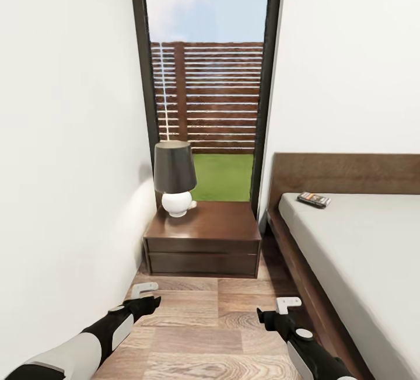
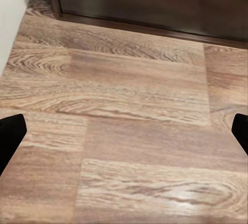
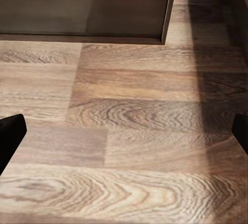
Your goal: In the bedroom, move the book from the bed onto either nightstand, and place the two sandals side by side next to the bed.
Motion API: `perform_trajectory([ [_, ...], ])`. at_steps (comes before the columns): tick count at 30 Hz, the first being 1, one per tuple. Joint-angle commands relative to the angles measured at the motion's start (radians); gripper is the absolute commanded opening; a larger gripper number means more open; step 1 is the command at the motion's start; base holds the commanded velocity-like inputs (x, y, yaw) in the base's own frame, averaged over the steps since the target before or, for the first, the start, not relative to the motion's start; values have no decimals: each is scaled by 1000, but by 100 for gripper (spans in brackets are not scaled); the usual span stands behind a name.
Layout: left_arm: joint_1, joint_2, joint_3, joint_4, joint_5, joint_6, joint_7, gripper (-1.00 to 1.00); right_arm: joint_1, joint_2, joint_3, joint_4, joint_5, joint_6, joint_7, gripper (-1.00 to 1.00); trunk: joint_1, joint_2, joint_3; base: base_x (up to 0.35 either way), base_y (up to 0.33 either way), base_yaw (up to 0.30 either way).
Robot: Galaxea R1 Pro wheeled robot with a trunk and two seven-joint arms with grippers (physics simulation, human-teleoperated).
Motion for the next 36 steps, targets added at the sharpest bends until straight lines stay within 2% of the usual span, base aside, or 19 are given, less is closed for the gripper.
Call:
perform_trajectory([
  [1, 0, 1, -8, 0, 10, 1, -2, 100, -1, -1, 6, 0, -10, -2, 1, 100, -4, 7, 1, 0, 0, 0],
  [16, 0, -1, -8, -1, 11, 1, -2, 100, -1, -2, 4, -14, -10, -5, 1, 100, -62, 112, 37, 0, 0, 0],
  [22, 0, -7, -6, -34, 13, 3, -2, 100, -1, -11, -1, -110, -10, -7, 2, 100, -85, 154, 56, 0, 0, 0],
  [25, 0, -7, -6, -86, 13, 10, -3, 100, -1, -12, -5, -143, -11, -5, 0, 100, -96, 175, 65, 0, 0, 0],
  [27, 0, -7, -9, -163, 12, 17, -5, 100, -1, -13, -10, -164, -11, -4, -1, 100, -104, 189, 71, 0, 0, 0],
  [29, 0, -7, -10, -203, 11, 23, -6, 100, -2, -16, -11, -175, -10, -4, -2, 100, -111, 203, 78, 0, 0, 0],
  [33, 0, -7, -10, -279, 9, 57, -6, 100, -2, -26, -11, -211, -11, -3, -3, 100, -127, 231, 90, 0, 0, 0],
  [34, 0, -7, -10, -308, 9, 70, -6, 100, -2, -28, -12, -227, -12, -2, -4, 100, -131, 238, 93, 0, 0, 0],
  [35, 0, -8, -11, -386, 9, 104, -6, 100, -2, -35, -12, -267, -13, 1, -4, 100, -134, 245, 96, 0, 0, 0],
  [36, 0, -8, -11, -399, 10, 109, -6, 100, -2, -36, -13, -272, -14, 2, -5, 100, -138, 252, 100, 0, 0, 0],
])
